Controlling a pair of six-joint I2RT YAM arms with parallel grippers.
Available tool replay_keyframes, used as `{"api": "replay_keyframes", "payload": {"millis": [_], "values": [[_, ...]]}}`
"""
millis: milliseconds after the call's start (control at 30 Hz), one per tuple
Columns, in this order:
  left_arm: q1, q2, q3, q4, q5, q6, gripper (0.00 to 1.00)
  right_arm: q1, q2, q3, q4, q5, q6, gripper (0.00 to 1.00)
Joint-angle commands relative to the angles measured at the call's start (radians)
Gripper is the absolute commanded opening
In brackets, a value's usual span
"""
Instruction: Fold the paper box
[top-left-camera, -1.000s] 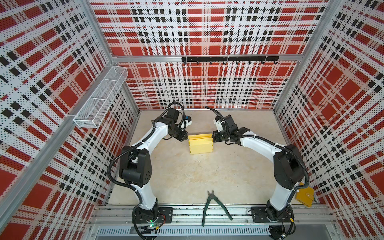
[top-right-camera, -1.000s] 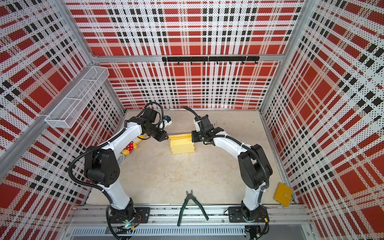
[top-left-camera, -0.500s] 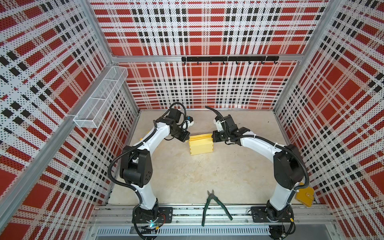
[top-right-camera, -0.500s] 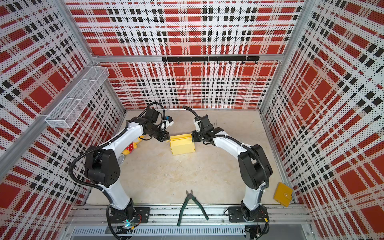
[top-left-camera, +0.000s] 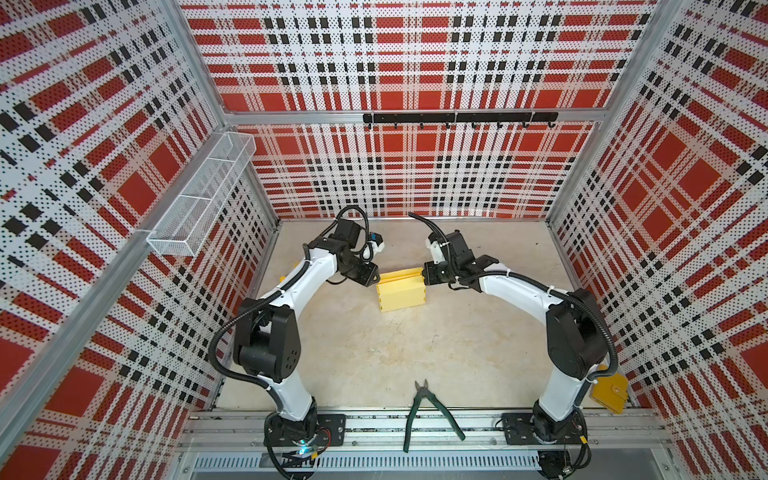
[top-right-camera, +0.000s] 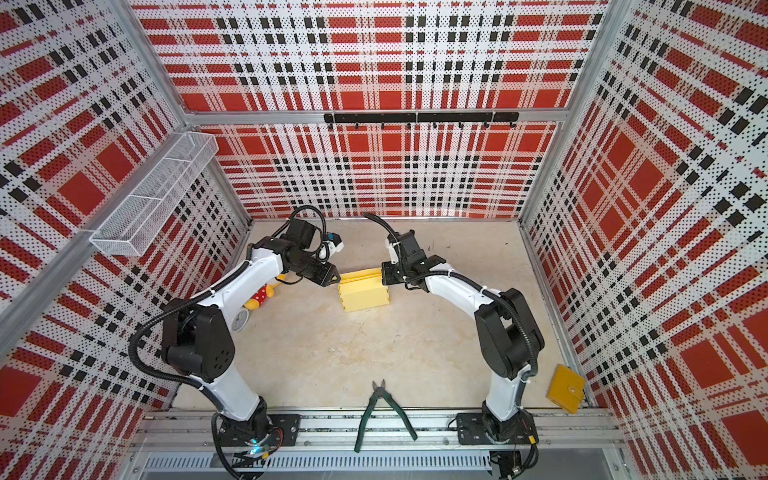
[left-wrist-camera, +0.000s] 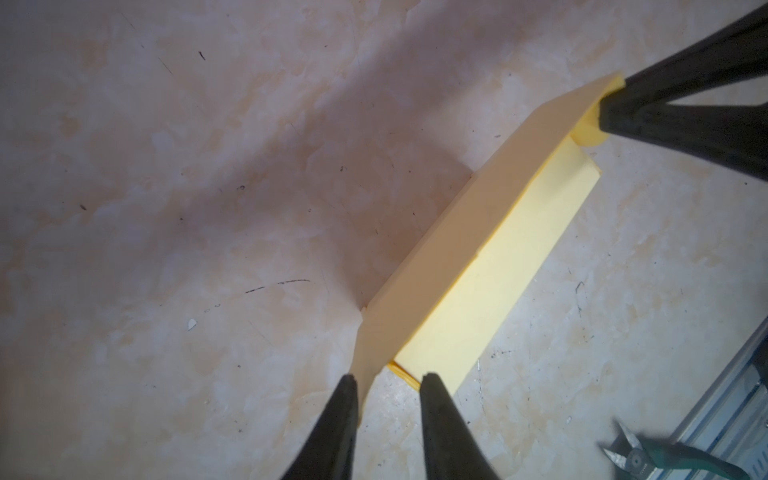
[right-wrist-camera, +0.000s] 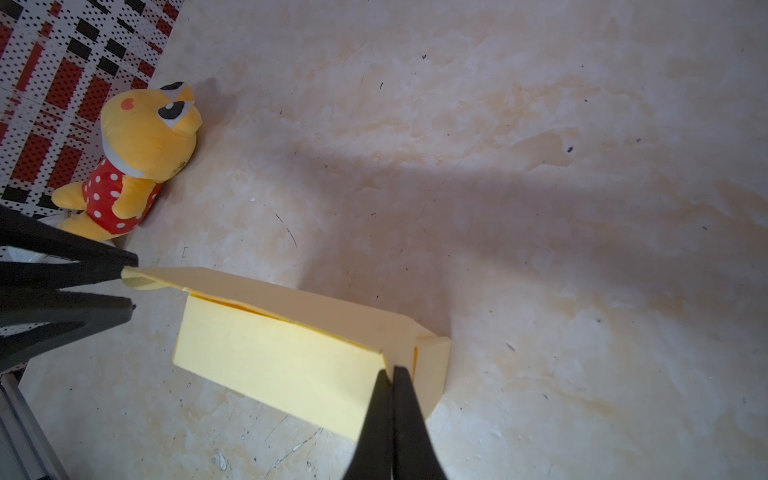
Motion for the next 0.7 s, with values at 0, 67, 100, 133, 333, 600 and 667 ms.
{"api": "replay_keyframes", "payload": {"millis": [0, 67, 100, 133, 333, 600, 667], "values": [[0.004, -0.037, -0.027, 0.005, -0.017, -0.014, 0.31, 0.014, 0.056, -0.047, -0.106, -0.001, 0.018, 0.00], [0.001, -0.041, -0.030, 0.005, -0.020, -0.017, 0.31, 0.013, 0.057, -0.046, -0.104, 0.000, 0.018, 0.00], [0.002, -0.041, -0.028, 0.006, -0.027, -0.017, 0.30, 0.013, 0.057, -0.045, -0.103, -0.001, 0.019, 0.00], [0.001, -0.039, -0.027, 0.006, -0.036, -0.019, 0.28, 0.014, 0.058, -0.045, -0.102, -0.002, 0.019, 0.00], [-0.007, -0.031, -0.023, 0.009, -0.035, -0.038, 0.16, 0.014, 0.056, -0.044, -0.102, -0.002, 0.021, 0.00], [-0.014, -0.034, -0.029, 0.014, 0.025, -0.102, 0.15, 0.015, 0.058, -0.048, -0.100, -0.002, 0.024, 0.00], [-0.016, -0.035, -0.032, 0.018, 0.032, -0.114, 0.16, 0.015, 0.059, -0.048, -0.101, -0.002, 0.025, 0.00]]}}
